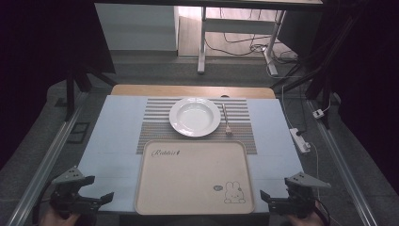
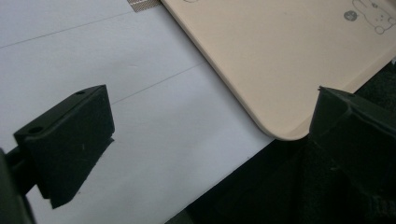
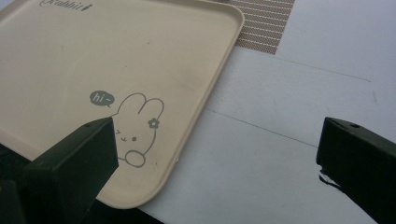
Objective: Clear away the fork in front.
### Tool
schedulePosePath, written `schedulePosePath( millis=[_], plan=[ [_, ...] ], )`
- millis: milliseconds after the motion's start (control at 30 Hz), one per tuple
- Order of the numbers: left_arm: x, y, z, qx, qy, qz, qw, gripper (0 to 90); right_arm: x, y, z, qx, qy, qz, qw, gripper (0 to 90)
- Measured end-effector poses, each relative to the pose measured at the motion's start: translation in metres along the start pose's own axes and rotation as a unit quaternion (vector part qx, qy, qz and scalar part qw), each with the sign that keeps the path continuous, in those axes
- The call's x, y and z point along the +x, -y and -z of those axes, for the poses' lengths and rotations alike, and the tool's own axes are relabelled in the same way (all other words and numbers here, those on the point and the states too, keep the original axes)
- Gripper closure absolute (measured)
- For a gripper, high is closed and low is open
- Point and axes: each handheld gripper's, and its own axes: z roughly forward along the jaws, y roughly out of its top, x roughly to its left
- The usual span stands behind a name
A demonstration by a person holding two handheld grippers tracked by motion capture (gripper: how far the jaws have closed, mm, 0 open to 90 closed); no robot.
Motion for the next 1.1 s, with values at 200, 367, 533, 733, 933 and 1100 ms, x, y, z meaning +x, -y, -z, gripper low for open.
schedulePosePath(
  millis=[200, 367, 533, 733, 933, 1100],
  plan=[
    [0.0, 0.0, 0.0, 0.001, 0.001, -0.002, 1.0, 1.1, 0.004, -0.001, -0.003, 0.013, 0.002, 0.019, 0.9997, 0.0],
    [-0.001, 0.0, -0.001, 0.004, 0.0, -0.006, 1.0, 1.3, 0.005, -0.002, -0.004, 0.018, 0.002, 0.028, 0.9994, 0.0],
    [-0.002, -0.001, -0.001, 0.007, 0.0, -0.008, 0.9999, 1.8, 0.008, -0.003, -0.005, 0.023, 0.001, 0.042, 0.9989, 0.0],
    [-0.003, -0.001, -0.002, 0.011, -0.004, -0.014, 0.9998, 1.9, 0.013, -0.004, -0.008, 0.015, -0.008, 0.064, 0.9978, 0.0],
    [-0.004, -0.001, -0.003, 0.012, -0.005, -0.015, 0.9998, 2.1, 0.016, -0.006, -0.011, 0.029, -0.023, 0.078, 0.9963, 0.0],
    [-0.004, -0.001, -0.003, 0.015, -0.007, -0.017, 0.9997, 2.1, 0.019, -0.008, -0.015, 0.029, -0.032, 0.088, 0.9952, 0.0]
  ],
)
